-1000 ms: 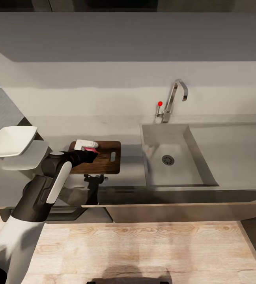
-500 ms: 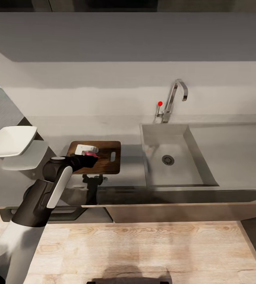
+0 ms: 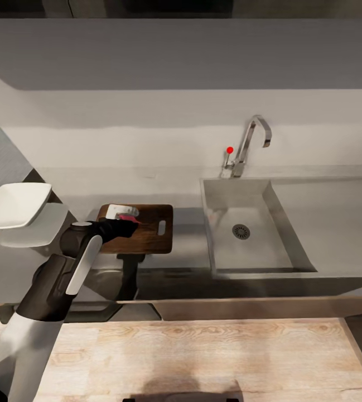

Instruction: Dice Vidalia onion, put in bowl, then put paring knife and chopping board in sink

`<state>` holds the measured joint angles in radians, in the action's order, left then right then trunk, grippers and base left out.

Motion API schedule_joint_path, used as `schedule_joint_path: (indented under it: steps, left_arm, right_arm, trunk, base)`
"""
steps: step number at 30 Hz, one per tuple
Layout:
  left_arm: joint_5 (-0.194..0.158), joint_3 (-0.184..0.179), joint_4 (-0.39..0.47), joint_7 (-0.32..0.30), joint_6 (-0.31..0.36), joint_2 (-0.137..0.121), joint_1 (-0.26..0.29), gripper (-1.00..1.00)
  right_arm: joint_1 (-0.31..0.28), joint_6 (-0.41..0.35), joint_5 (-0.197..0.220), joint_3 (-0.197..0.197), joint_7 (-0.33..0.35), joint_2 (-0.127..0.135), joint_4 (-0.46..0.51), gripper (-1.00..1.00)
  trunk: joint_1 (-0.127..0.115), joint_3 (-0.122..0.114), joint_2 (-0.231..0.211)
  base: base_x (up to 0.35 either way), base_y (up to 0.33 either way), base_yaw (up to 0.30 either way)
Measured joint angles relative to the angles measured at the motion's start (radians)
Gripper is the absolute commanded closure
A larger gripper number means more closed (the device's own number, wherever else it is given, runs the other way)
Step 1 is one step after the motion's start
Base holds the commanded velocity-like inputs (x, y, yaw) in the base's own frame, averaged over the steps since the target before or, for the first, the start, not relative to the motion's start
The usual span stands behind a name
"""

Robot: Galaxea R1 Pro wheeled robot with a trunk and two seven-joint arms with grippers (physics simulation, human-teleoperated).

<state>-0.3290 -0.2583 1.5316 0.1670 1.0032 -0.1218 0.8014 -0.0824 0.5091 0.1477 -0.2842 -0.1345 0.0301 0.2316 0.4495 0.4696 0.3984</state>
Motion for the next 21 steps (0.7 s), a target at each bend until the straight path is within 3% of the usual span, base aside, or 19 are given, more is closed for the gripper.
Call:
schedule_joint_path:
  steps: [17,18,21]
  left_arm:
    - [0.0,-0.002,0.003,-0.001,-0.002,0.0,0.0,1.0]
    - [0.0,-0.002,0.003,0.0,-0.002,0.0,0.0,-1.0]
    - [0.0,-0.002,0.006,-0.001,-0.002,0.0,0.0,-1.0]
  right_arm:
    - [0.0,0.0,-0.001,0.0,0.0,0.0,0.0,-1.0]
    - [0.0,0.0,-0.001,0.0,0.0,0.0,0.0,-1.0]
    - [0.0,0.0,0.0,0.0,0.0,0.0,0.0,-1.0]
  trunk:
    - [0.0,0.0,0.0]
    - [0.0,0.0,0.0]
    - [0.0,0.0,0.0]
  base:
    - [0.002,0.001,0.0]
    - [0.0,0.0,0.0]
    - [0.0,0.0,0.0]
